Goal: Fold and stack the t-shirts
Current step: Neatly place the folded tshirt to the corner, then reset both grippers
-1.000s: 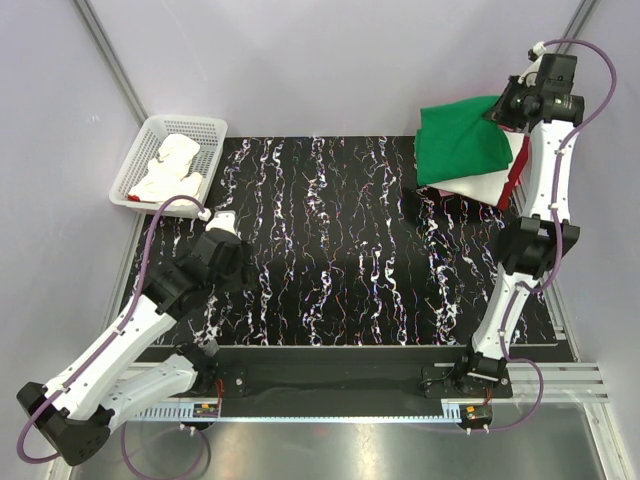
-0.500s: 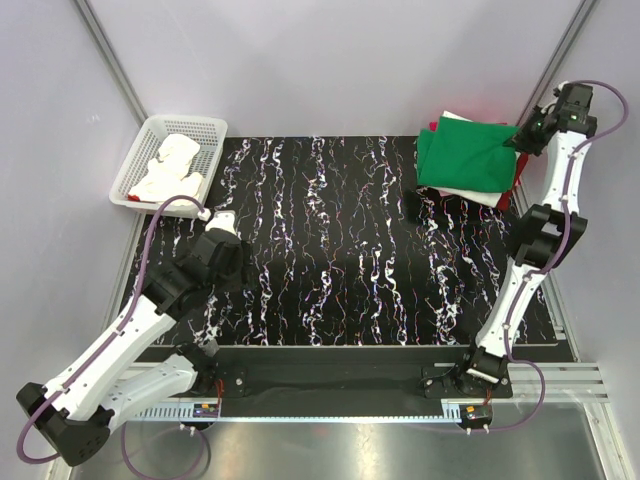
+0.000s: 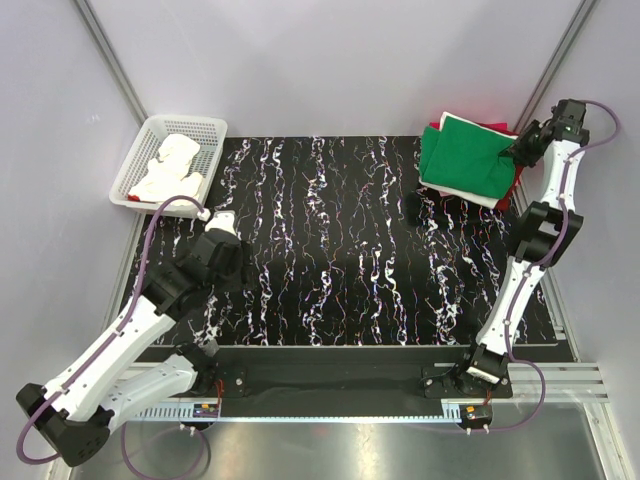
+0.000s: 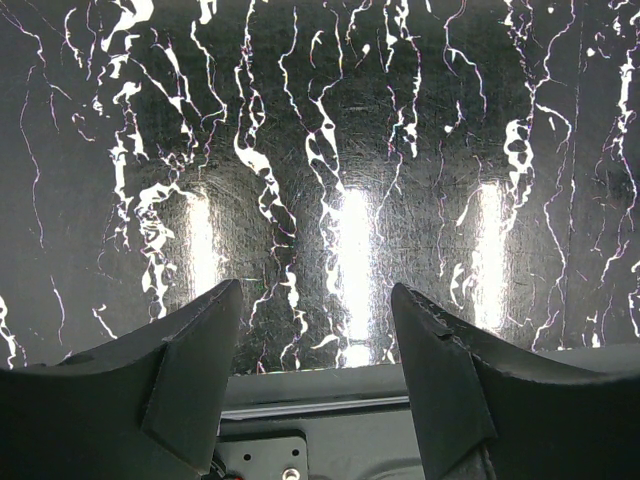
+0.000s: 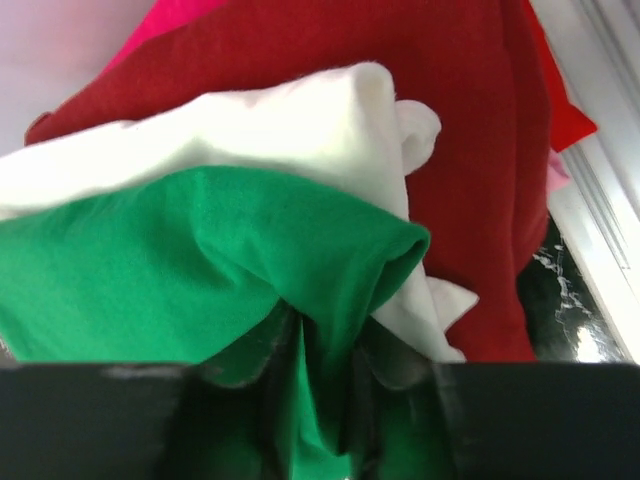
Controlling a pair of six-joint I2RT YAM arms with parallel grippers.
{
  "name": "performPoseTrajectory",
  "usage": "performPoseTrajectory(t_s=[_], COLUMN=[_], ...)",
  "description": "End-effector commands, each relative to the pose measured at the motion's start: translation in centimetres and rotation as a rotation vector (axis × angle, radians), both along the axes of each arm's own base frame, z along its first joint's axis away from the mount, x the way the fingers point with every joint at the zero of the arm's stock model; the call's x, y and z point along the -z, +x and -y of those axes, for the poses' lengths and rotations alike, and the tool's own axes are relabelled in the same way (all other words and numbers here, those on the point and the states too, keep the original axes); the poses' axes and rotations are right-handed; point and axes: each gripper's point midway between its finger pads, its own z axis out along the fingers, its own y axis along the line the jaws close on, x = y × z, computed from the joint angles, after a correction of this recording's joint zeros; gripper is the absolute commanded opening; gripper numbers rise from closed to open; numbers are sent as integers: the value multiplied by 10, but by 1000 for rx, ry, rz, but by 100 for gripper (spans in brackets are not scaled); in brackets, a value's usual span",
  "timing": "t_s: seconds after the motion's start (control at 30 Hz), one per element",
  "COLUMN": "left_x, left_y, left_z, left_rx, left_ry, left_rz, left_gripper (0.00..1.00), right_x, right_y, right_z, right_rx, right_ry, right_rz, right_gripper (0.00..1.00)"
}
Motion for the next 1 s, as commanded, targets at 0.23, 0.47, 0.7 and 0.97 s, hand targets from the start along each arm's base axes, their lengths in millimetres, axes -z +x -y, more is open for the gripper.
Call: performPoseTrajectory(t_s=[0.23,0.47,0.7,0.97], left_x=[-8,-11,-14,-17], left_y=[6,5,4,4], left_z=[-1,-1,-3,-8], left_rx=[-9,-7,-17,-35], left_ry=[-17,-26,-35,-36], left_rz=[58,70,85,100], left_gripper=[66,66,66,66], right_x=[-39,-105,-155,-226], right_y=[13,-24,-70,-99], right_z=[15,48,66,-16], right_rx=[70,256,419,245], right_ry=[-59,-217,-325,-193], right_rz=[110,128,122,314], right_gripper=[67,100,100,100])
